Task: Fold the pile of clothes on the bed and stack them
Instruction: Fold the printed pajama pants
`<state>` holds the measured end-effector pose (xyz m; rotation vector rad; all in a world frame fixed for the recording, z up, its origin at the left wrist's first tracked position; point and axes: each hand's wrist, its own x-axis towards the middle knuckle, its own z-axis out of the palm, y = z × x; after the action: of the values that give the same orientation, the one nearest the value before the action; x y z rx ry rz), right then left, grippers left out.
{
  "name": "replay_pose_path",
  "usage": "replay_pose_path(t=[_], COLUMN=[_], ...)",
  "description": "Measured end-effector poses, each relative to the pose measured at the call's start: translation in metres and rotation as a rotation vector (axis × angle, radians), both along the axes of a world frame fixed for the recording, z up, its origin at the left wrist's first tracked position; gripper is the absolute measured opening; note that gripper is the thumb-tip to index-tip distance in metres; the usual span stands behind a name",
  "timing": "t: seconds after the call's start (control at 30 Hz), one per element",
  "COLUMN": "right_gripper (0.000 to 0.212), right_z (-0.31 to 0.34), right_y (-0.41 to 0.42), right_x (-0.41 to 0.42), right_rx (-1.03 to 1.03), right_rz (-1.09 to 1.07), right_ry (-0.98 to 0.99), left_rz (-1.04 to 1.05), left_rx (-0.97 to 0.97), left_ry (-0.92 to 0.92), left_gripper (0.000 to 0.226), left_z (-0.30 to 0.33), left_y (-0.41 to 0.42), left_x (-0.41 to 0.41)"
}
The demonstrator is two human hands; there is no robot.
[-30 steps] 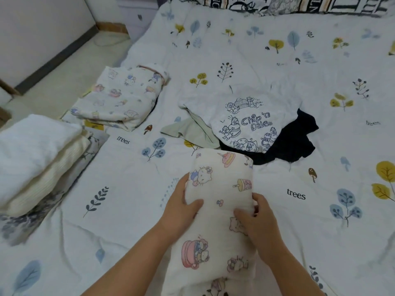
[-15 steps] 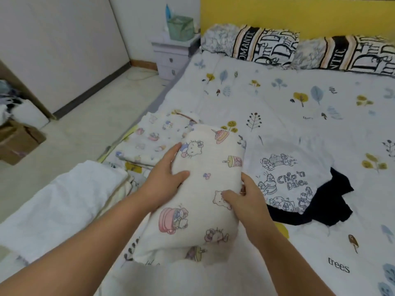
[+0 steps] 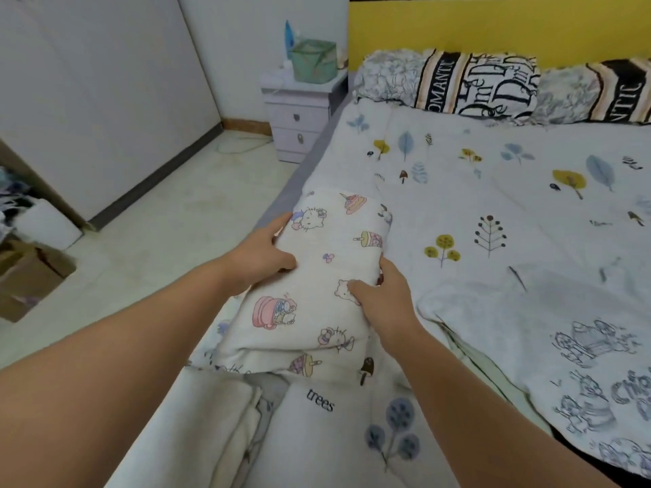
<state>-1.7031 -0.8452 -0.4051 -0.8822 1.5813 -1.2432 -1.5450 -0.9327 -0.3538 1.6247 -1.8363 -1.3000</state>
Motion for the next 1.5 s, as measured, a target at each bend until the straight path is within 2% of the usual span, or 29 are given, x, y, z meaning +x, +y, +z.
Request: replay_pose_path(t=[0.2,0.33,0.4,0.43,0.5,0.53,0.6,0.67,0.73,0.87,1.07,1.17,1.27,1.5], right_gripper=[0.047,0.056,0.063,0.066,0.07,0.07,0.065,0.062,0.062,0.062,0.058,0.042,0.034,0.024], right_z=[-0.051,-0.09,-0.104,-0.107,-0.104,-0.104,-0.113,-0.128,-0.141,-0.143,-0.118,-0.093,-0.064,-0.017], right_y=[-0.077,-0.096,-0.1,-0.1,-0.1,-0.1,-0.098,-0.097,-0.099,-0.103,-0.095,-0.078,-0.051,0.039], right_x=[0.027,0.039,0.042,0.044,0.052,0.056,0.064,0.066,0.065,0.061,0.046,0.038,0.03,0.02], right_rx=[0.008,0.071,0.138,0.166,0.118,0.054,0.009,0.119,0.196,0.206,0.207,0.144,0.123,0.064], right_rz=[0.0,-0.008,0.018,0.018,-0.017,0.005,0.201,0.427,0.498,0.534,0.602,0.48,0.376,0.302], right_ry=[0.084,0.176,0.313,0.413,0.677,0.804,1.007,1.088,1.089,1.049,0.913,0.768,0.629,0.523], left_rz=[0.037,-0.002,-0.046,-0.064,-0.093,-0.131,-0.281,-0.387,-0.388,-0.35,-0.341,-0.217,-0.135,-0.241], left_rx=[-0.117,-0.195,-0.215,-0.275,-0.513,-0.607,-0.657,-0.54,-0.455,-0.446,-0.312,-0.224,-0.213,-0.208], left_ry=[-0.042,-0.17,-0.331,-0.475,-0.708,-0.745,-0.785,-0.839,-0.836,-0.832,-0.927,-0.74,-0.486,-0.386], left_gripper=[0.076,0.079,0.075,0.071,0.062,0.059,0.055,0.053,0.053,0.053,0.051,0.031,0.031,0.022], left_z=[-0.048,-0.092,-0.118,-0.128,-0.137,-0.14,-0.151,-0.166,-0.179,-0.188,-0.162,-0.132,-0.099,-0.057], left_y=[-0.064,-0.086,-0.087,-0.085,-0.081,-0.078,-0.078,-0.079,-0.078,-0.078,-0.071,-0.06,-0.036,0.045], left_x=[0.012,0.022,0.023,0.022,0.019,0.018,0.02,0.025,0.029,0.023,0.009,-0.006,-0.014,-0.028])
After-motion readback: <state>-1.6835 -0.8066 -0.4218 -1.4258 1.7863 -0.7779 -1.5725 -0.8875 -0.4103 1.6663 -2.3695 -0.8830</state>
